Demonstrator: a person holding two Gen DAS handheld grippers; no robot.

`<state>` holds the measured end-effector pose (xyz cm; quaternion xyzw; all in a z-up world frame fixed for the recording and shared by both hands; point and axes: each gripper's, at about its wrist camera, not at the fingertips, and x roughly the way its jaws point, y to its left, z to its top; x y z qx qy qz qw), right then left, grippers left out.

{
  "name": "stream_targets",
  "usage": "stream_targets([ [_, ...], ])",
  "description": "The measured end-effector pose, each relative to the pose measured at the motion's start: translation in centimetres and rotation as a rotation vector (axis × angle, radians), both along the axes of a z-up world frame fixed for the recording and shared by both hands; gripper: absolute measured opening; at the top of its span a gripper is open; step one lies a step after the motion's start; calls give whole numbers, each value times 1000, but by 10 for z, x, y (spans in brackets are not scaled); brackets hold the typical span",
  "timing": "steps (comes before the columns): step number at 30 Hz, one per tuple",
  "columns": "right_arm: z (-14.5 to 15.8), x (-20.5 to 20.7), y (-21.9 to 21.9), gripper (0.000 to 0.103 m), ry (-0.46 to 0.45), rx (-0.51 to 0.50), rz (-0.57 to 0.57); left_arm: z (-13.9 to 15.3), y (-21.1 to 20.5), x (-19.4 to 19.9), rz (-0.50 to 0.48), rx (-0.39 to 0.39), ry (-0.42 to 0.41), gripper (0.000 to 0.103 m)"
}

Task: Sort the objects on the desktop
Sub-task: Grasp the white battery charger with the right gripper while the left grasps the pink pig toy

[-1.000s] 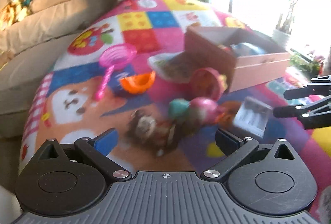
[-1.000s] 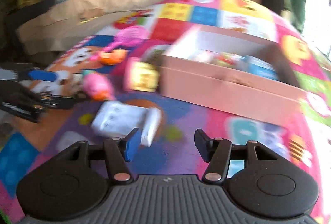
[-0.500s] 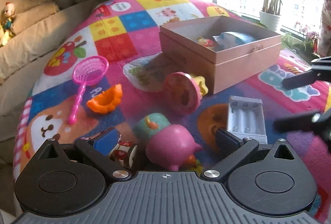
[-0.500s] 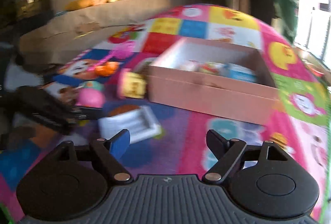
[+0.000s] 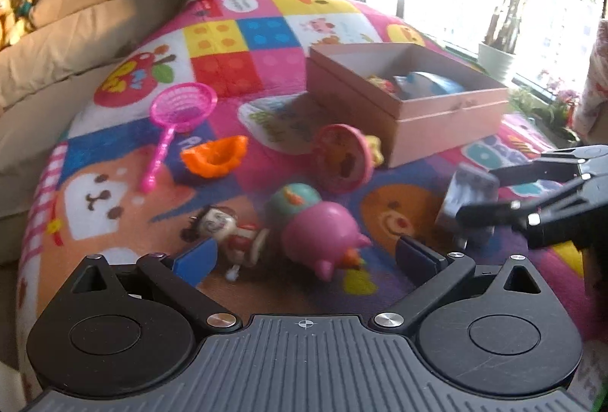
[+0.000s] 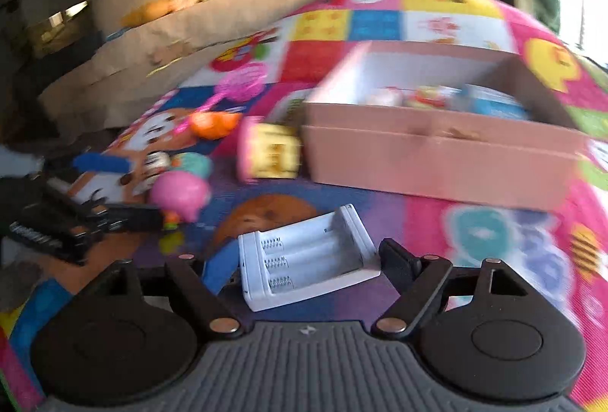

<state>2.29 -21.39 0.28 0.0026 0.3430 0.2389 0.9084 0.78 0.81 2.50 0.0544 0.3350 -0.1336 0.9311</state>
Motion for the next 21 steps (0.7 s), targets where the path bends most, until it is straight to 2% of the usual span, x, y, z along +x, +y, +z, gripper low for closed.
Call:
stream_targets([
  [4,0,-11,-32,81,-29,3,-134,3,-14,-2,-25,-14,-19,103],
  [9,2,-18,-68,87,-54,147,-271,4,-33,8,-11,11,-25,103],
  [14,-2,-13,-88,90,-32,252,-357,-8,-49,23,2,52,8,103],
  [16,-4,-15,-94,90,-25,276,-366,-9,-53,22,-10,22,12,103],
  [18,-4,-16,-95,90,-26,284,-363,-3,-54,15,-102,-68,6,103],
  [21,-5,-17,-97,92,-26,296,-338,6,-61,0,-327,-186,16,103],
])
